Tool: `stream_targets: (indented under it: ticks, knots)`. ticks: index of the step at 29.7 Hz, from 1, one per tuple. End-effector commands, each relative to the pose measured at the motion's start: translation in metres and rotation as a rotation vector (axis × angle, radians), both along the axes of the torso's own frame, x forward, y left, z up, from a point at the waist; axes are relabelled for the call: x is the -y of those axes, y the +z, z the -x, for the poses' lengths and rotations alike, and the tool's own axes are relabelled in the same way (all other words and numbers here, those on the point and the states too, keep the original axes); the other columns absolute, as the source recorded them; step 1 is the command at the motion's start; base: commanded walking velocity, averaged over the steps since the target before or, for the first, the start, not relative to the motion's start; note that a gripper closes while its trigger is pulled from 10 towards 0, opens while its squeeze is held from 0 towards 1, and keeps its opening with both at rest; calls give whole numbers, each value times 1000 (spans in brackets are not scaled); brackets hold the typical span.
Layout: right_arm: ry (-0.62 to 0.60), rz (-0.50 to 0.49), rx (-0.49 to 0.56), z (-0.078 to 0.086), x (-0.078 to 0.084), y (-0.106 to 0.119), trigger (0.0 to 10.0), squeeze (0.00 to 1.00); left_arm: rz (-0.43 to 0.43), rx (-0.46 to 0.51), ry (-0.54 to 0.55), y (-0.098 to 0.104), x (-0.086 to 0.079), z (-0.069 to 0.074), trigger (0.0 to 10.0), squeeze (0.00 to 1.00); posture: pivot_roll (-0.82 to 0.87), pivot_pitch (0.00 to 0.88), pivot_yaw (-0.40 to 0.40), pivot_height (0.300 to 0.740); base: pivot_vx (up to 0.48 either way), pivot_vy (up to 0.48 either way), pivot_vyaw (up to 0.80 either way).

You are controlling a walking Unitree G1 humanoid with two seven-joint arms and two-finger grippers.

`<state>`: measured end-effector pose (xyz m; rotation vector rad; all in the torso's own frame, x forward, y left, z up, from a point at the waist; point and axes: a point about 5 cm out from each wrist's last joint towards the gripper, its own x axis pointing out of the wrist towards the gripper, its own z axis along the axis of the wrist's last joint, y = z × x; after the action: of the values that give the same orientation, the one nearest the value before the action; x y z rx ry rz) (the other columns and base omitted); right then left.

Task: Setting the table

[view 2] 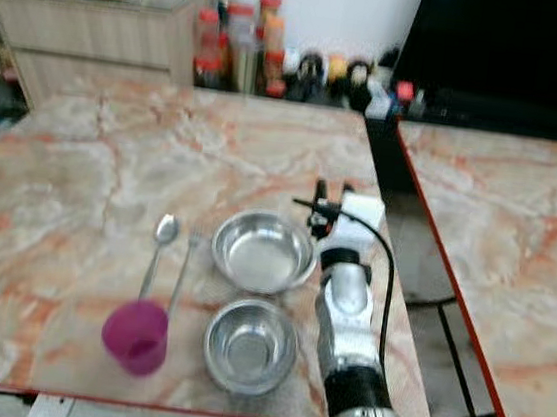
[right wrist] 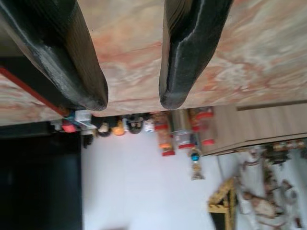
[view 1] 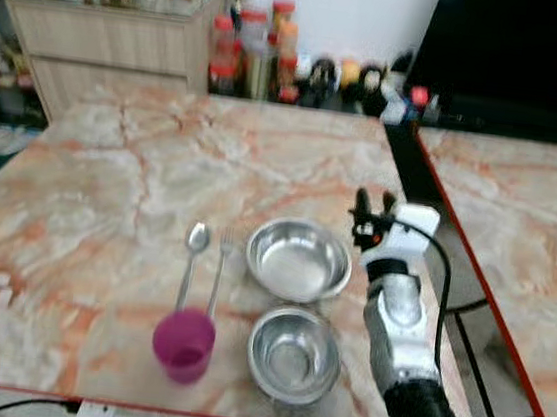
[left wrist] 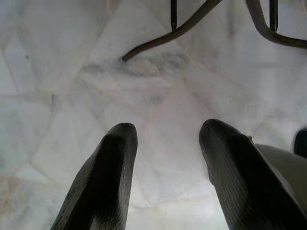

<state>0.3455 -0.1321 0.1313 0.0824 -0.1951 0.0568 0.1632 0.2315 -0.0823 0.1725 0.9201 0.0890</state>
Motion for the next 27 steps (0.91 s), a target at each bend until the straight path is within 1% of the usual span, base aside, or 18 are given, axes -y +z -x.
stream_targets:
  ticks: [1, 3, 4, 5, 10, 11, 12, 13, 14, 16, 20, 22, 23, 26, 27]
  knots:
    - [-20, 2, -5, 1, 9, 0, 10000, 0, 11, -6, -20, -2, 8, -1, 10000, 0, -40, 0, -16, 740, 0, 0, 0]
    - [-9, -3, -6, 3, 7, -1, 10000, 0, 14, -7, -19, -2, 8, 0, 10000, 0, -40, 0, -16, 740, 0, 0, 0]
    - [-3, -7, -8, 4, 6, -1, 10000, 333, 15, -8, -20, -2, 9, 0, 10000, 0, -40, 0, -16, 740, 0, 0, 0]
    - [4, -17, -12, 4, 6, -2, 10000, 1000, 15, -10, -20, -3, 9, 1, 10000, 0, -41, 0, -18, 740, 0, 0, 0]
    - [5, -38, -22, 7, 6, -2, 10000, 1000, 18, -14, -19, -3, 10, 2, 10000, 0, -40, 0, -21, 740, 0, 0, 0]
    - [0, -58, -29, 8, 7, -2, 10000, 686, 20, -16, -17, -4, 10, 3, 10000, 0, -40, 0, -21, 740, 0, 0, 0]
    - [-2, -67, -32, 9, 8, -1, 10000, 271, 21, -16, -17, -4, 11, 4, 10000, 0, -40, 0, -21, 740, 0, 0, 0]
    - [-4, -73, -34, 9, 8, -1, 10000, 271, 22, -17, -16, -4, 11, 4, 10000, 0, -40, 0, -21, 740, 0, 0, 0]
    - [-3, -73, -36, 9, 9, 0, 10000, 0, 22, -18, -18, -5, 11, 5, 10000, 0, -40, 0, -21, 740, 0, 0, 0]
    - [-3, -74, -39, 9, 9, 1, 10000, 0, 24, -20, -20, -5, 12, 5, 10000, 0, -46, 0, -21, 740, 0, 0, 0]
    - [-10, -107, -52, 9, 11, 3, 10000, 0, 26, -20, -21, -5, 13, 5, 10000, 0, -46, 0, -20, 740, 0, 0, 0]
    - [-8, -131, -89, 10, 11, 1, 10000, 0, 27, -20, -21, -5, 13, 6, 10000, 0, -46, 0, -20, 740, 0, 0, 0]
    - [-13, -156, -124, 10, 11, -2, 10000, 0, 28, -20, -20, -5, 13, 5, 10000, 0, -46, 0, -20, 740, 0, 0, 0]
    - [-20, -166, -158, 10, 11, -6, 10000, 0, 29, -20, -20, -5, 13, 5, 10000, 0, -46, 0, -20, 740, 0, 0, 0]
    - [-26, -196, -174, 11, 11, -8, 10000, 0, 29, -21, -20, -5, 13, 5, 10000, 0, -45, 0, -21, 740, 0, 0, 0]
